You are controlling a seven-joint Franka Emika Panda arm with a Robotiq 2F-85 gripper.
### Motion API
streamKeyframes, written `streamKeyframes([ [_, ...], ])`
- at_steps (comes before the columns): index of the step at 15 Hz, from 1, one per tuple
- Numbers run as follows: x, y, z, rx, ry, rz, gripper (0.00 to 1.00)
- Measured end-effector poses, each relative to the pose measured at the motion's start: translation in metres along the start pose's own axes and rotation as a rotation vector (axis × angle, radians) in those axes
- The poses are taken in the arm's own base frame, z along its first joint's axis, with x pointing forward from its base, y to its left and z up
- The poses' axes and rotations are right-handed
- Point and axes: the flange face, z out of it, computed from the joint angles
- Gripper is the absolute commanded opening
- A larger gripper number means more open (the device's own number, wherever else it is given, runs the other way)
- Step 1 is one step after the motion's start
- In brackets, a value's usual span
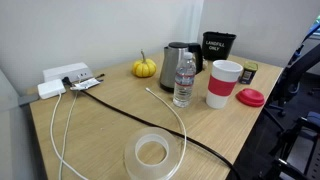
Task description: Pick up the water bottle and move it to the right.
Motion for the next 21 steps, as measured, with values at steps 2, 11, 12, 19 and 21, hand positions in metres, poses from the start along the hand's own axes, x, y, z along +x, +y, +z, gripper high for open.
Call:
streamKeyframes([
  [2,0.000,0.000,0.000,0.000,0.000,0.000,1.00],
  [11,0.000,-0.002,0.000,0.008,0.003,-0.006,1.00],
  [12,0.000,-0.003,-0.001,0.014,0.004,-0.009,1.00],
  [19,0.001,-0.005,-0.002,0.020,0.012,0.072,1.00],
  [21,0.012,-0.033,-0.017,0.032,0.071,0.083,1.00],
])
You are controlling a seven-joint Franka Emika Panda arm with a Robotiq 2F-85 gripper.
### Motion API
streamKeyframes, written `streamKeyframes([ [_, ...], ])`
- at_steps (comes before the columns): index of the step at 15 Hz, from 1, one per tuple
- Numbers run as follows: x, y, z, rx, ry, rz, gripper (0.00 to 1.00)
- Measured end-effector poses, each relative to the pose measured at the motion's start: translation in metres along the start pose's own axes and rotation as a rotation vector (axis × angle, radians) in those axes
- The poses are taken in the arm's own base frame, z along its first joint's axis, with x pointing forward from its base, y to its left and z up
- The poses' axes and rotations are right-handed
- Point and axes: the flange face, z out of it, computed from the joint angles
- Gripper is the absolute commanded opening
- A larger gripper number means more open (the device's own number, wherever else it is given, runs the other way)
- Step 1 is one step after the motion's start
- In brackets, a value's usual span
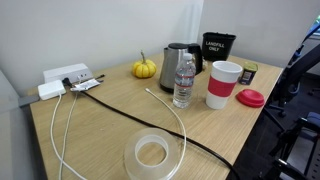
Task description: Pick up the water bottle and move it to the right.
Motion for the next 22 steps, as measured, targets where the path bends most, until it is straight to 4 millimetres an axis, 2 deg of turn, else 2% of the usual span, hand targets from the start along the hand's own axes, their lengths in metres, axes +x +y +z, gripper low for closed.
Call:
streamKeyframes([
  [2,0.016,-0.025,0.004,-0.018,0.033,-0.001,1.00],
  [3,0.022,-0.028,0.010,-0.022,0.024,0.000,1.00],
  [6,0.027,-0.020,0.011,-0.010,0.018,0.015,1.00],
  [20,0.028,-0.024,0.006,0.012,0.052,0.058,1.00],
  [21,0.030,-0.038,0.003,0.039,0.067,0.052,1.00],
  [22,0.032,-0.064,-0.003,0.059,0.096,0.044,1.00],
])
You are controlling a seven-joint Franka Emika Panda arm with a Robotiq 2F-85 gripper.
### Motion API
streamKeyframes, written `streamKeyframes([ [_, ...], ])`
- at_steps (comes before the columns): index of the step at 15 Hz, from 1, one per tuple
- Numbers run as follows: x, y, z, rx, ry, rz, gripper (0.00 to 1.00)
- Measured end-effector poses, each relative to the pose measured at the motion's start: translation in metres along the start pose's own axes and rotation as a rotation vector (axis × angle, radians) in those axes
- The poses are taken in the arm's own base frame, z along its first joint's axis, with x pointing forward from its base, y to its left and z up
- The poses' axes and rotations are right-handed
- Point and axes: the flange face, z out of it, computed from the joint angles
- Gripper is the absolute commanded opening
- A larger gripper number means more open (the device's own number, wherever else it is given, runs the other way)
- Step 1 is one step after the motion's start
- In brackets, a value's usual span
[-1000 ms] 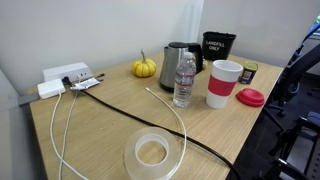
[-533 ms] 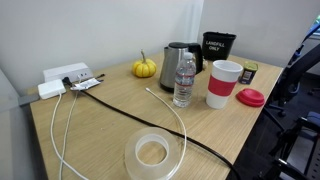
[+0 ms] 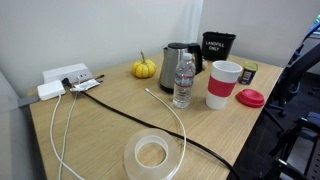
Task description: Pick up the water bottle and move it to the right.
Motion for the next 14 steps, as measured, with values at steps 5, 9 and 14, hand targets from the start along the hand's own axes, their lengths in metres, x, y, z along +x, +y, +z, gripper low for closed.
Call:
streamKeyframes([
  [5,0.022,-0.095,0.017,0.076,0.139,-0.032,1.00],
  [9,0.049,-0.110,0.044,0.108,0.168,-0.026,1.00],
  [14,0.067,-0.115,0.076,0.054,0.155,0.009,1.00],
])
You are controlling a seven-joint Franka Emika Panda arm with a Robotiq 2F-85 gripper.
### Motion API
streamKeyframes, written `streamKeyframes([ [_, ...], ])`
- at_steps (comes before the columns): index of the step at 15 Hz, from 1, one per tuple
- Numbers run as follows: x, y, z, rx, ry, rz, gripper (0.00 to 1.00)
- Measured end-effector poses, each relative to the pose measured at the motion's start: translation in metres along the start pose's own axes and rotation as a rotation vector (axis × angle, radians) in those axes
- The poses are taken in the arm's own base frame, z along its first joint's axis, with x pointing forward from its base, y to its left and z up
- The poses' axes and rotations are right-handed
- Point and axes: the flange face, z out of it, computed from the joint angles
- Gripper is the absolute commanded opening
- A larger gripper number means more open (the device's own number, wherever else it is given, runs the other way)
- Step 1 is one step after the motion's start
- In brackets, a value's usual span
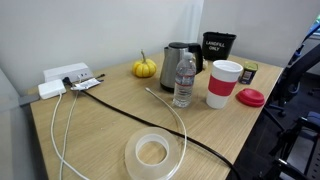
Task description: Pick up the water bottle and move it to the right.
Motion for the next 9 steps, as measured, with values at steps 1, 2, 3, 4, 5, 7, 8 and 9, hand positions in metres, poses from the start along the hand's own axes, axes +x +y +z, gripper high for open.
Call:
streamKeyframes([
  [1,0.001,0.001,0.008,-0.013,-0.010,0.010,1.00],
  [2,0.003,0.002,0.016,-0.024,-0.021,0.024,1.00],
  [3,0.004,0.004,0.024,-0.034,-0.033,0.036,1.00],
  [4,0.006,0.007,0.033,-0.046,-0.047,0.048,1.00],
  [5,0.007,0.011,0.042,-0.056,-0.063,0.060,1.00],
  [7,0.008,0.019,0.061,-0.074,-0.095,0.088,1.00],
  [8,0.009,0.024,0.070,-0.082,-0.107,0.101,1.00],
  [9,0.011,0.028,0.078,-0.087,-0.119,0.113,1.00],
])
